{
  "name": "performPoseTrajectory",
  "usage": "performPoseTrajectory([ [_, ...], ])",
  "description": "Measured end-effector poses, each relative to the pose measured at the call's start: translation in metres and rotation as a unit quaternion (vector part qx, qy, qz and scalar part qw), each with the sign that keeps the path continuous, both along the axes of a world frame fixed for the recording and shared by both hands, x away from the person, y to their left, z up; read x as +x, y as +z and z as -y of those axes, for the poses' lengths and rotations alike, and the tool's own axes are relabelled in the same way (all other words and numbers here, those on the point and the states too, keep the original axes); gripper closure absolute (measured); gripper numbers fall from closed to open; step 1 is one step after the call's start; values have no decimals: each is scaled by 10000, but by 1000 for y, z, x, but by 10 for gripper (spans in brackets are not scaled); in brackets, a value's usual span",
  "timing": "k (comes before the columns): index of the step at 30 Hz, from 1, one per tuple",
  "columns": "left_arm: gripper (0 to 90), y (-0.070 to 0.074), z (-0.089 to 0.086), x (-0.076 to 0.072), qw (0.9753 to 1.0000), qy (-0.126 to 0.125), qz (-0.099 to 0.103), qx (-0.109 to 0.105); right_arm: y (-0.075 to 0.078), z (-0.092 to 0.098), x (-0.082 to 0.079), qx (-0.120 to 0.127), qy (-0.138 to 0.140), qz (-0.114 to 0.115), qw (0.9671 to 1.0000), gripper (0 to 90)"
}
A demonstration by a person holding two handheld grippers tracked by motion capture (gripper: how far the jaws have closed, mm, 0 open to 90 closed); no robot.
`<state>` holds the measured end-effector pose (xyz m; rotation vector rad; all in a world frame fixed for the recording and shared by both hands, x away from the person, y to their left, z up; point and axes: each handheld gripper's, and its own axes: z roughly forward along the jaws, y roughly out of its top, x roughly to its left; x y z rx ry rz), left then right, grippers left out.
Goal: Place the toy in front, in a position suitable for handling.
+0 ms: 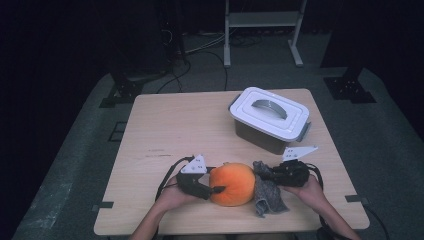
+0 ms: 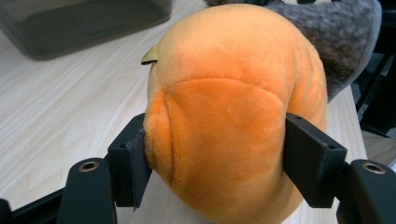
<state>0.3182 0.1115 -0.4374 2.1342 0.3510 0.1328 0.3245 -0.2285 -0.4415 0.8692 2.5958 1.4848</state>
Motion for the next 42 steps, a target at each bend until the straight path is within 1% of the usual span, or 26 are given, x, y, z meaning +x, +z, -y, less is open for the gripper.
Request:
performPoseTrajectory([
  [2,312,-1,0,1,9999,87,-121,-27,2,0,-2,-39,2,42,10000,762],
  [4,309,-1,0,4,9995,172,-244,-40,8,-1,-4,16,24,154,9999,761],
  [6,307,0,1,6,9989,259,-385,-62,18,-5,-7,95,112,309,9994,761],
  [8,302,0,2,6,9990,254,-364,-45,29,-16,-9,89,263,531,9982,760],
  [11,298,0,2,6,9990,259,-367,-42,39,-33,-12,94,483,709,9963,758],
  [13,287,0,1,6,9989,266,-389,-52,43,-43,-13,-2,601,834,9947,758],
  [15,255,-1,0,6,9988,242,-416,-117,41,-46,-12,-124,592,884,9942,759],
  [16,206,-1,0,6,9988,232,-400,-153,37,-44,-8,-207,532,884,9944,758],
  [17,206,0,0,6,9990,215,-345,-184,37,-44,-8,-207,532,884,9944,758],
  [18,189,1,1,4,9994,201,-199,-199,35,-42,-6,-239,491,873,9947,757],
  [20,151,3,2,2,9997,161,-8,-205,29,-34,-1,-178,359,757,9963,758],
  [22,122,5,3,-1,9996,115,223,-155,25,-29,3,-209,264,720,9968,758],
  [24,100,4,4,-1,9996,77,237,-147,21,-25,8,-176,206,668,9974,758],
  [26,82,2,6,-1,9996,52,283,-78,19,-23,11,-212,157,636,9976,758],
  [27,74,1,7,-1,9996,61,272,-73,17,-22,13,-223,137,618,9977,757],
  [28,74,1,9,-1,9997,79,224,-45,17,-22,14,-213,114,596,9979,757],
  [29,101,1,10,-2,9997,94,204,-33,16,-22,15,-206,106,590,9980,758],
  [31,196,3,13,-3,9994,231,250,91,17,-24,14,-220,98,619,9978,759],
  [33,249,5,13,-4,9993,306,198,92,22,-26,11,-245,111,686,9973,761],
  [35,294,7,13,-4,9992,365,117,95,32,-27,6,-207,170,818,9963,764],
  [36,300,8,13,-4,9992,383,103,81,39,-29,3,-137,264,868,9958,765],
  [37,302,9,14,-3,9991,429,44,17,42,-31,1,-118,321,905,9953,765],
  [39,305,11,16,-3,9990,450,39,-46,53,-41,-6,-176,511,1064,9929,765],
  [40,305,12,17,-3,9990,449,51,-61,60,-52,-13,-171,683,1172,9906,765],
  [41,305,13,19,-4,9990,442,80,-69,60,-52,-13,-171,683,1172,9906,764],
  [42,304,13,19,-4,9990,424,102,-52,61,-56,-16,-237,733,1233,9894,764],
])
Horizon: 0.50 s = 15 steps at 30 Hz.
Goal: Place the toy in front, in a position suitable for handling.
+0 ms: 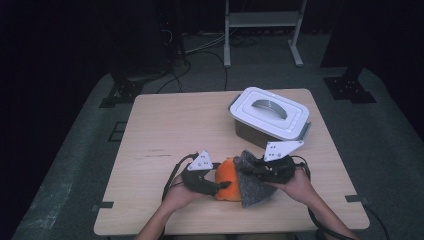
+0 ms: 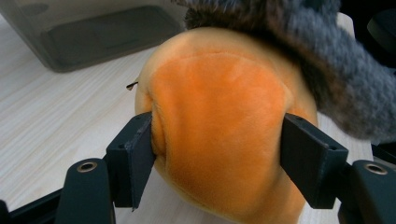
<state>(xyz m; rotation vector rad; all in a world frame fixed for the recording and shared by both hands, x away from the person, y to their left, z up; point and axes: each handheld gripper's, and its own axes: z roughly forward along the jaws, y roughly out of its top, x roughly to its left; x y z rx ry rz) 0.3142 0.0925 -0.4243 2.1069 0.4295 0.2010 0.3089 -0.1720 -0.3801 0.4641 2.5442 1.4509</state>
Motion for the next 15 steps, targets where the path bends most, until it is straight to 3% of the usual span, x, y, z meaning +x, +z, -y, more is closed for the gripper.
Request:
performPoseTrajectory([
  [3,271,-1,-1,0,10000,-19,47,25,-5,-5,1,-186,-6,27,9998,764],
  [9,127,-3,-1,1,9993,-77,318,-174,-20,7,11,-97,-156,-50,9998,765],
  [15,80,-5,1,1,9982,-315,440,-243,-27,24,16,-18,-375,-76,9993,765],
])
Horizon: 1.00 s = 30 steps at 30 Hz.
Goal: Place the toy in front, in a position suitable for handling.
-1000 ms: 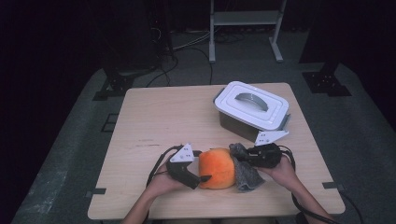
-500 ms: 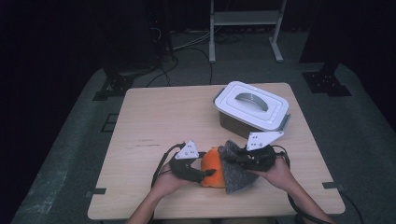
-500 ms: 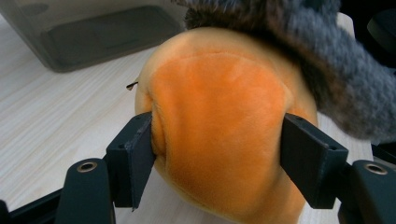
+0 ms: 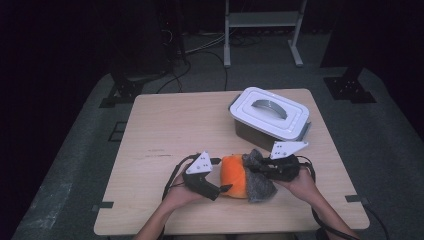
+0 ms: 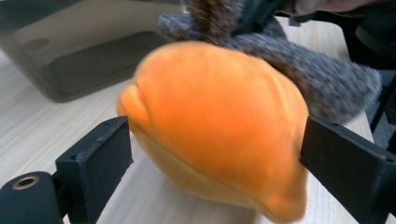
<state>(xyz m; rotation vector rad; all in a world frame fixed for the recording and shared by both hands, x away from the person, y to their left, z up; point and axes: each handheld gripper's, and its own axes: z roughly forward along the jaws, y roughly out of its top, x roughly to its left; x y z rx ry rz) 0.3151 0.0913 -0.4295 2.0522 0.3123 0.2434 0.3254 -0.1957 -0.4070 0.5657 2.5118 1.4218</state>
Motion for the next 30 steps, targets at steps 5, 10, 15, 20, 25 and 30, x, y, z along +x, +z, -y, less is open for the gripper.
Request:
performPoseTrajectory([
  [5,43,-8,11,4,9997,-82,-172,154,-7,8,3,166,-28,-163,9997,767],
  [10,260,-3,14,0,9993,39,-97,370,-8,4,4,199,-46,-193,9996,767],
  [15,378,10,12,-6,9988,97,-217,439,2,-4,6,209,25,-170,9996,766],
  [20,384,26,1,-7,9979,225,-453,414,8,-10,7,296,86,-160,9994,766],
  [25,388,21,-6,-2,9961,394,-692,371,-1,-11,9,362,58,-221,9991,766],
  [30,387,24,-4,-2,9960,398,-703,368,-5,0,8,217,-101,-292,9993,765],
])
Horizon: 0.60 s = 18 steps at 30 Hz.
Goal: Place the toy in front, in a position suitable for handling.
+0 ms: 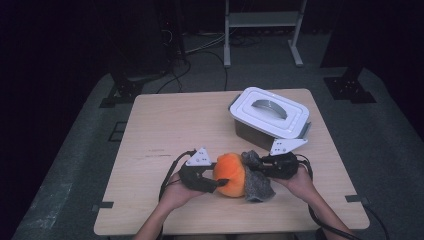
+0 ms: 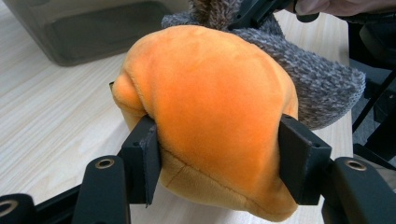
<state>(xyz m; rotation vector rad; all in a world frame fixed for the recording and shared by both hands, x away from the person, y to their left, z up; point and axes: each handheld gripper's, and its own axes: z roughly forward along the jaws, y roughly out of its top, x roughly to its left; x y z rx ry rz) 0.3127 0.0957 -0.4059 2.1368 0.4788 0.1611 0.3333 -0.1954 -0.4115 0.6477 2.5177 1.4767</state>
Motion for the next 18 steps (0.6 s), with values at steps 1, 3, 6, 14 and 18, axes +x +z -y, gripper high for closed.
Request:
performPoseTrajectory([
  [1,387,2,1,0,10000,-6,-2,7,1,1,-1,13,-8,8,10000,766],
  [3,387,4,1,0,10000,-3,-25,-28,8,1,-6,103,6,94,9999,766],
  [6,382,3,1,2,9999,30,-93,-71,21,-5,-13,284,212,234,9991,766],
  [14,296,-3,-1,1,9999,-54,68,-75,15,-19,-13,77,398,293,9987,765],
  [18,197,-2,-1,2,9993,-96,318,-179,9,-13,-11,40,321,260,9991,765],
])
